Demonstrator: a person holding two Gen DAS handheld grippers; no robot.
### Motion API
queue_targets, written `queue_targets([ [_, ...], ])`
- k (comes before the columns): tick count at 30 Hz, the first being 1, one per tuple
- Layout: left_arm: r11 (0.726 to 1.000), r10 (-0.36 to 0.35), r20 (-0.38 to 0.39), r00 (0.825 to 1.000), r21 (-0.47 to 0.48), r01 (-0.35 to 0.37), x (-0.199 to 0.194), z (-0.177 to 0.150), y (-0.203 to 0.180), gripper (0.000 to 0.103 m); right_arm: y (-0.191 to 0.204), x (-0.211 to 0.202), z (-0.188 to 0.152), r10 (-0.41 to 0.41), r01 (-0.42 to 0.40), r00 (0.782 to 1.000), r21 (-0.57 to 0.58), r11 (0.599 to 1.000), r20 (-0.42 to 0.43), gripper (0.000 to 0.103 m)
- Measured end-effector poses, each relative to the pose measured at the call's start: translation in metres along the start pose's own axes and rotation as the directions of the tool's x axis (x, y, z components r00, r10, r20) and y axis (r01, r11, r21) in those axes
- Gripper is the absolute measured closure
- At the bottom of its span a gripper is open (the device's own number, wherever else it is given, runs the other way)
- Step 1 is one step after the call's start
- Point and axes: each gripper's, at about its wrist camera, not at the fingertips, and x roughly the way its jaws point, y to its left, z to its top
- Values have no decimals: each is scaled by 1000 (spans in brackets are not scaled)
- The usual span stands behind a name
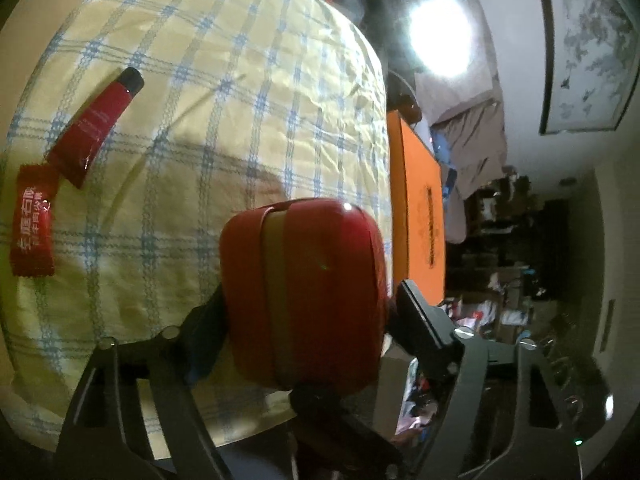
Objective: Organize objects
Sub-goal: 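Lift the red case with the left gripper and carry it toward the cardboard box, then lower the red case into the cardboard box and open the left gripper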
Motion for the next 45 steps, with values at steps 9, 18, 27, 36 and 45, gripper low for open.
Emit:
queue_targets([
  [9,999,-28,36,999,36,26,-27,0,-18,31,6,-17,17,-3,3,1000,-25,1000,25,20],
  [18,996,-46,130,990,84,35,-85,14,-46,32,35,-47,58,21,-13,997,-101,995,79,20],
  [27,997,-24,235,972,77,6,-148,25,-37,32,77,-46,95,97,-83,992,-167,982,79,20],
  [36,1000,-2,295,955,22,-5,-188,29,-7,32,120,-29,114,176,-164,983,-199,966,45,20],
  [45,999,-4,345,939,-37,18,-224,37,31,32,167,-5,133,209,-203,978,-248,947,-1,20],
])
